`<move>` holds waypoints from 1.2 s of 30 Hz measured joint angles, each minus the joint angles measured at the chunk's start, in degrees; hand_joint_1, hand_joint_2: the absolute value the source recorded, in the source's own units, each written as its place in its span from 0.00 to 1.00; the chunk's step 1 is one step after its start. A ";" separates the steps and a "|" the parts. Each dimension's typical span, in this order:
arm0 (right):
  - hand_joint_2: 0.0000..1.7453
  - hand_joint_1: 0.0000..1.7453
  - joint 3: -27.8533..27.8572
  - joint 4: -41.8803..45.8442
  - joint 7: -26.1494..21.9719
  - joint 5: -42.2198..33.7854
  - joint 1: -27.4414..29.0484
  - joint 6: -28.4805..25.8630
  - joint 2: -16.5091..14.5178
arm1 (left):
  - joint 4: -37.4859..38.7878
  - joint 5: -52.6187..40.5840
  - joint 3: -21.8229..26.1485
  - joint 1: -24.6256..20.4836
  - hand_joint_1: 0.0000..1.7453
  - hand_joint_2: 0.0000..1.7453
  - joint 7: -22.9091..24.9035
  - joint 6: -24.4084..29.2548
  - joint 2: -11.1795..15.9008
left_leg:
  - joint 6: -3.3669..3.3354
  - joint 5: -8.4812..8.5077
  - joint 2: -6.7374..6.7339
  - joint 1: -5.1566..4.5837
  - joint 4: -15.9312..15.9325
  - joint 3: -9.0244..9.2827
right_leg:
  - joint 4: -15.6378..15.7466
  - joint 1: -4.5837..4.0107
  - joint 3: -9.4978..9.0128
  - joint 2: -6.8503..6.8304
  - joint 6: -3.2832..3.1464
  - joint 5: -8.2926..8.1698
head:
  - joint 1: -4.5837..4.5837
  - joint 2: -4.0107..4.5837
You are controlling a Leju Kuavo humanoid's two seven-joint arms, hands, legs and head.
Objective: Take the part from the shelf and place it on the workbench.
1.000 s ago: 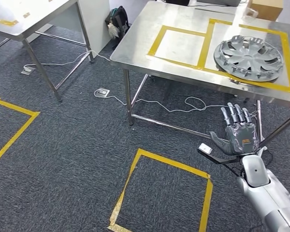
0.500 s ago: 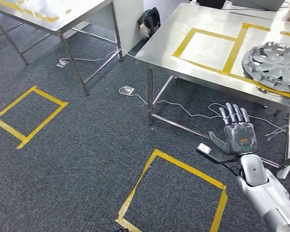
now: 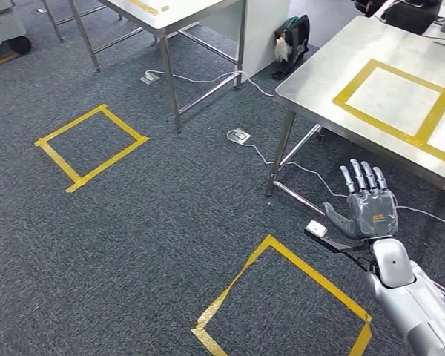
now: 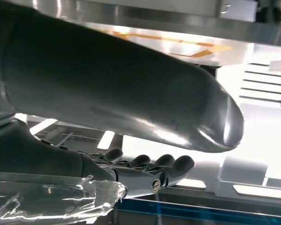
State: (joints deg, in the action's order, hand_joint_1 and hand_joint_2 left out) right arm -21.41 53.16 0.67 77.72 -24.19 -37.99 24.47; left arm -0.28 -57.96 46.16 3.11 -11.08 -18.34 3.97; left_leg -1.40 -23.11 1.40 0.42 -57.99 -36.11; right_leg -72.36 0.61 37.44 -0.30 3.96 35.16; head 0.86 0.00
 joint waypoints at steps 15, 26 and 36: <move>0.00 0.00 0.97 0.67 -0.15 -0.92 2.08 -0.06 1.08 | 0.13 1.03 0.00 0.82 0.00 0.00 -0.33 0.28 -0.13 | 3.12 -5.89 -0.42 -0.07 -12.67 -6.94 | 13.93 0.12 -5.47 -0.47 -2.89 -8.16 | 0.69 0.00; 0.00 0.00 1.46 1.26 -0.15 -1.08 2.42 -0.06 1.46 | 0.13 1.19 0.00 1.06 0.00 0.00 -0.52 0.28 -0.11 | 0.95 -0.27 -2.54 -0.50 0.48 0.62 | 13.90 -0.39 -6.26 -5.83 -0.88 -6.79 | 0.60 0.00; 0.00 0.00 2.03 1.54 -0.19 -1.51 3.82 -0.04 2.20 | 0.14 1.70 0.00 1.01 0.00 0.00 -0.57 0.26 -0.01 | 0.42 -0.02 4.64 -0.20 0.47 0.74 | 8.78 0.62 -2.01 3.36 -0.23 -7.06 | 0.13 0.00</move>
State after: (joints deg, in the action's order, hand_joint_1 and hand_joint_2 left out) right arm -19.38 54.70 0.48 76.21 -20.37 -38.03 26.67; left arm -0.15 -56.26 46.16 4.12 -11.66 -18.08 3.96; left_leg -0.97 -23.12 6.04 0.21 -57.52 -35.37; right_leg -63.58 1.23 35.43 3.06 3.73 28.10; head 0.98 0.00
